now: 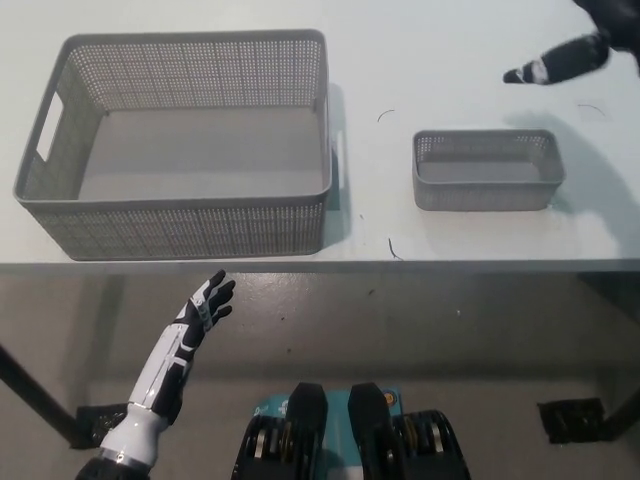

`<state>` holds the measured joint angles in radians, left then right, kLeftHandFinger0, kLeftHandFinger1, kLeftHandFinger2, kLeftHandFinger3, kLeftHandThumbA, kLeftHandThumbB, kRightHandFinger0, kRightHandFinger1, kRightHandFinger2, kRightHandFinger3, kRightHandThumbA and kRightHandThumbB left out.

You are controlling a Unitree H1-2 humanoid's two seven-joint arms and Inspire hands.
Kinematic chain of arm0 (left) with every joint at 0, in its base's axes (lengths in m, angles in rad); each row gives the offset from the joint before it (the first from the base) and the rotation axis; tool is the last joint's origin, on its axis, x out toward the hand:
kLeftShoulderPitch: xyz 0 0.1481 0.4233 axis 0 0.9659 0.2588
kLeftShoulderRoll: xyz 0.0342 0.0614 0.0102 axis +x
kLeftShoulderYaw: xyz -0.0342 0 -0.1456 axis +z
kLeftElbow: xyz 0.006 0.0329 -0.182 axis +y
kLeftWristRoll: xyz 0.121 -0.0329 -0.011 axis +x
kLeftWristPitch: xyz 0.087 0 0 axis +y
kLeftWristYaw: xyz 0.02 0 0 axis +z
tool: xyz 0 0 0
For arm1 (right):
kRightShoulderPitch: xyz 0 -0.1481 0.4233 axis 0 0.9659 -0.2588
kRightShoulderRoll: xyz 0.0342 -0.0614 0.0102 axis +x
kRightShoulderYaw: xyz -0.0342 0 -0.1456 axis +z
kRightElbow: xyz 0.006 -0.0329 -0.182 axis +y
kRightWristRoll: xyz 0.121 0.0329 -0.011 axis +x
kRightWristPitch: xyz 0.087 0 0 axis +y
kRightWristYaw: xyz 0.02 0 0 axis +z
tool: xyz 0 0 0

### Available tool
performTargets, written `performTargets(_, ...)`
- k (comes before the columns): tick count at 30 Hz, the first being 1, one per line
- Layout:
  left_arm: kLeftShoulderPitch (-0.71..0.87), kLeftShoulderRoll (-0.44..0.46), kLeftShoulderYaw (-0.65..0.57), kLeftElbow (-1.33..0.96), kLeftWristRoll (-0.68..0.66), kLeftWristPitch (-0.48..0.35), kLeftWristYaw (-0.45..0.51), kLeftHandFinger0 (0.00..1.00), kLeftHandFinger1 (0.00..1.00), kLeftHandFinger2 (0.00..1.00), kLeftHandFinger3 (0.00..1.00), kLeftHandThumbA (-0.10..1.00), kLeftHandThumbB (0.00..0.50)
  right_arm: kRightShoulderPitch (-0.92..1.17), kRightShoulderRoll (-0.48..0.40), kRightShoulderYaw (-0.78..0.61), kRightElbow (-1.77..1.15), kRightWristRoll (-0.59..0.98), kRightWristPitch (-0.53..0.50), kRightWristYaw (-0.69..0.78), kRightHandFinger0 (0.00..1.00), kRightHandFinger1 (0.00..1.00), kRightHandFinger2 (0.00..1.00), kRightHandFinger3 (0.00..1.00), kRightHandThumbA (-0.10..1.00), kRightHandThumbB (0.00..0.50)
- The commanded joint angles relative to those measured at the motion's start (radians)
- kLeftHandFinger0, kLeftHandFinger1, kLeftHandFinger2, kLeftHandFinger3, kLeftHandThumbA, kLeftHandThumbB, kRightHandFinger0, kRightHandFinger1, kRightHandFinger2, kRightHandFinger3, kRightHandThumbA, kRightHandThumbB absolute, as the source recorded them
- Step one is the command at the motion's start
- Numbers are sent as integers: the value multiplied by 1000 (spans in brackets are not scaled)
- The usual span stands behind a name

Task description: Use the right hand to pick up a small rectangular container and put it into a bigger container on the left side

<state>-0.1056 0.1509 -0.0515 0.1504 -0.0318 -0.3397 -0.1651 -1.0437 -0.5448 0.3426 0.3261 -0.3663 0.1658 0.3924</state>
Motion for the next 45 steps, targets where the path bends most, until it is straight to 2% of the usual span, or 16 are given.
performTargets(1, -10, 40, -20, -50, 14, -47, -42, 1000, 1000, 1000, 1000, 1000, 410, -393, 37, 231, 416, -213, 36, 268, 1000, 1000, 1000, 1000, 1000, 500)
performTargets(9, -6, 40, -17, -49, 54, -50, -25, 1000, 1000, 1000, 1000, 1000, 428, -522, 171, 419, 707, -278, -33, 305, 1000, 1000, 1000, 1000, 1000, 500)
performTargets(10, -2, 40, -18, -43, 60, -60, -23, 1000, 1000, 1000, 1000, 1000, 424, -534, 198, 419, 746, -257, -21, 325, 1000, 1000, 1000, 1000, 1000, 500)
performTargets(15, 0, 38, -17, -34, 82, -67, -14, 1000, 1000, 1000, 1000, 1000, 432, -609, 292, 455, 934, -231, -55, 394, 1000, 1000, 1000, 1000, 1000, 433)
performTargets(20, 0, 37, -17, -27, 97, -80, -9, 1000, 1000, 1000, 1000, 1000, 413, -649, 345, 486, 1030, -243, -75, 406, 1000, 1000, 1000, 1000, 1000, 441)
performTargets(24, 2, 35, -18, -28, 97, -78, -12, 1000, 1000, 1000, 1000, 1000, 410, -649, 366, 501, 1058, -259, -73, 371, 1000, 1000, 1000, 1000, 1000, 409)
performTargets(27, 3, 36, -18, -28, 108, -84, -9, 1000, 1000, 1000, 1000, 1000, 409, -644, 378, 509, 1075, -273, -56, 355, 1000, 1000, 1000, 1000, 1000, 442)
performTargets(29, 5, 36, -19, -30, 109, -84, -9, 1000, 1000, 1000, 1000, 1000, 411, -638, 382, 511, 1082, -279, -47, 352, 1000, 1000, 1000, 1000, 1000, 438)
performTargets(31, 4, 38, -17, -34, 107, -80, -12, 1000, 1000, 1000, 1000, 1000, 412, -627, 379, 506, 1088, -283, -25, 333, 1000, 1000, 1000, 1000, 1000, 474)
performTargets(33, 3, 39, -15, -38, 107, -74, -12, 1000, 1000, 1000, 1000, 1000, 413, -617, 376, 515, 1093, -296, -29, 341, 1000, 1000, 1000, 1000, 1000, 479)
performTargets(36, 3, 38, -14, -37, 109, -79, -11, 1000, 1000, 1000, 1000, 1000, 414, -601, 371, 507, 1102, -295, -39, 344, 1000, 1000, 1000, 1000, 1000, 443)
performTargets(38, 4, 39, -15, -37, 110, -82, -12, 1000, 1000, 1000, 1000, 1000, 414, -589, 365, 496, 1106, -289, -41, 341, 1000, 1000, 1000, 1000, 1000, 438)
performTargets(39, 3, 40, -15, -35, 110, -83, -13, 1000, 1000, 1000, 1000, 1000, 416, -582, 363, 505, 1107, -300, -50, 332, 1000, 1000, 1000, 1000, 1000, 457)
performTargets(40, 4, 40, -16, -36, 115, -79, -12, 1000, 1000, 1000, 1000, 1000, 420, -574, 359, 510, 1107, -307, -62, 323, 1000, 1000, 1000, 1000, 1000, 446)
performTargets(41, 4, 40, -16, -36, 119, -80, -10, 1000, 1000, 1000, 1000, 1000, 424, -568, 358, 509, 1108, -309, -50, 311, 1000, 1000, 1000, 1000, 1000, 461)
performTargets(45, 5, 39, -16, -40, 128, -75, -7, 1000, 1000, 1000, 1000, 1000, 435, -541, 353, 487, 1110, -300, -32, 307, 1000, 1000, 1000, 1000, 1000, 417)
